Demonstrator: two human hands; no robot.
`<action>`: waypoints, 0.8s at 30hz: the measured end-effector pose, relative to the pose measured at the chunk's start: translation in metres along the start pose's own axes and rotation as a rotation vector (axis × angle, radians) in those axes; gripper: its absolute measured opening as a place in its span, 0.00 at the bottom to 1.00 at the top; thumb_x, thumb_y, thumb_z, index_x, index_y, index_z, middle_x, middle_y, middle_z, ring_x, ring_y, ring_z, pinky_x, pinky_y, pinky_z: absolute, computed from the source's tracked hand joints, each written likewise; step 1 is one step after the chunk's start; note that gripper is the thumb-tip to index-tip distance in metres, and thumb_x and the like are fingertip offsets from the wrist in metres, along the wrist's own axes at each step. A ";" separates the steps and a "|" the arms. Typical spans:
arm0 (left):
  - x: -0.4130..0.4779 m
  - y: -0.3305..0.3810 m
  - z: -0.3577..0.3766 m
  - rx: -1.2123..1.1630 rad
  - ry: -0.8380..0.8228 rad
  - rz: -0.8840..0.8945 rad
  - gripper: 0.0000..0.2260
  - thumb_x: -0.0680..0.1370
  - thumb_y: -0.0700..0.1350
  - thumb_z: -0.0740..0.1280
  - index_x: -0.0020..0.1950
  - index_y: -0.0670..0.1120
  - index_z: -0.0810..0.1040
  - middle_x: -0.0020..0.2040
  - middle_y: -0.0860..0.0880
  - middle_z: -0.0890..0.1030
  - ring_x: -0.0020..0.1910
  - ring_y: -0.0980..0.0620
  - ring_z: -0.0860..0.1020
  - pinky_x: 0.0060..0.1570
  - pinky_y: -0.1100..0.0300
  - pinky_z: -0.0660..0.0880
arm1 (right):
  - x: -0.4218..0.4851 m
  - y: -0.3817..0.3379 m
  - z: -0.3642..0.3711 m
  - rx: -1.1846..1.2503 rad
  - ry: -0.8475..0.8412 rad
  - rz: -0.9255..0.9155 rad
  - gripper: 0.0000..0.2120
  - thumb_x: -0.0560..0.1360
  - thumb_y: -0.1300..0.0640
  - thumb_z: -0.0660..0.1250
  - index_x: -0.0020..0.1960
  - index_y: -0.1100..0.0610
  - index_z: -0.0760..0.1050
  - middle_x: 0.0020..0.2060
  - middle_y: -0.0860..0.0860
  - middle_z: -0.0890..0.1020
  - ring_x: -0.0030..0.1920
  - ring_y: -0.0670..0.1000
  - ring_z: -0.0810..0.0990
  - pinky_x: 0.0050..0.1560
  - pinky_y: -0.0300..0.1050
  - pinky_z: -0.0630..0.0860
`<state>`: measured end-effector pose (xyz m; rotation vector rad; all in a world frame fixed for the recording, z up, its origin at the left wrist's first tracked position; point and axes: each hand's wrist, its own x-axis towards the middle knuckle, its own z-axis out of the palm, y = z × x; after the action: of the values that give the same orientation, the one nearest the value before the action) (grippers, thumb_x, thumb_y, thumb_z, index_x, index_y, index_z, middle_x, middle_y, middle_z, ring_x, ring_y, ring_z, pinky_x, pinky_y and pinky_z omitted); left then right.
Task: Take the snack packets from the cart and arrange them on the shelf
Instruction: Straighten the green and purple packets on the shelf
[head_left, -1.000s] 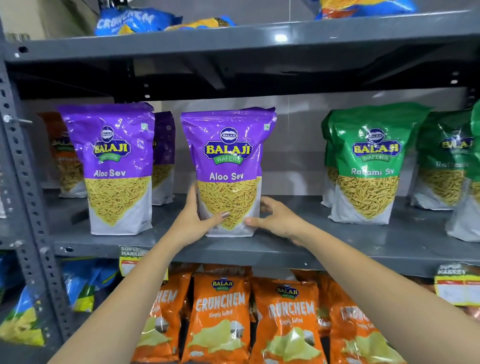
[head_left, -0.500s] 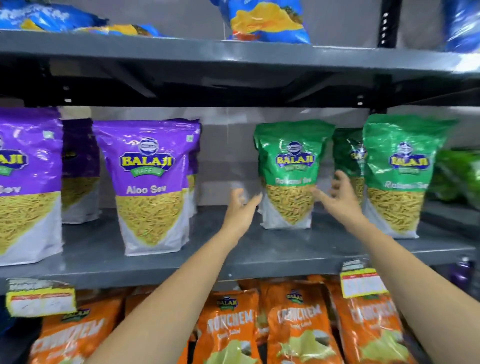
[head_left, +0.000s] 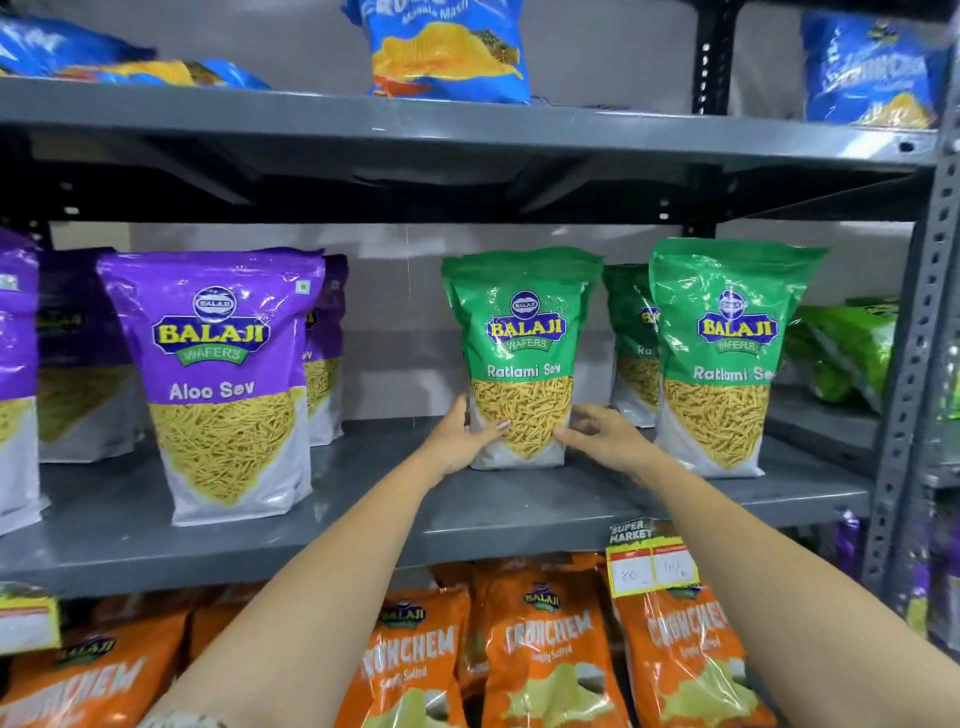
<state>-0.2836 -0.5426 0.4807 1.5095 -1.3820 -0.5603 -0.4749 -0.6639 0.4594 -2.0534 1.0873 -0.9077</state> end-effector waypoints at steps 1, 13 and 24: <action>-0.001 -0.001 0.000 0.004 0.003 0.001 0.31 0.76 0.50 0.69 0.75 0.49 0.58 0.71 0.50 0.70 0.71 0.49 0.67 0.62 0.59 0.65 | -0.004 -0.001 -0.002 -0.014 0.004 0.002 0.33 0.68 0.40 0.71 0.68 0.53 0.70 0.61 0.52 0.80 0.61 0.52 0.77 0.65 0.51 0.73; -0.024 -0.004 -0.003 0.089 -0.005 0.077 0.33 0.75 0.54 0.69 0.75 0.52 0.58 0.74 0.50 0.69 0.71 0.48 0.68 0.59 0.58 0.68 | -0.052 -0.008 -0.008 0.043 -0.009 -0.043 0.26 0.71 0.44 0.71 0.64 0.53 0.71 0.53 0.53 0.82 0.54 0.51 0.80 0.61 0.52 0.76; -0.029 -0.012 0.001 0.036 0.003 0.109 0.29 0.76 0.53 0.67 0.75 0.55 0.58 0.71 0.53 0.71 0.70 0.49 0.70 0.59 0.59 0.68 | -0.056 -0.005 -0.004 0.094 0.011 -0.036 0.24 0.71 0.45 0.71 0.63 0.53 0.72 0.52 0.52 0.83 0.55 0.52 0.81 0.63 0.56 0.74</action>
<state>-0.2860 -0.5170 0.4621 1.4534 -1.4694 -0.4669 -0.4992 -0.6135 0.4501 -1.9994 0.9973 -0.9709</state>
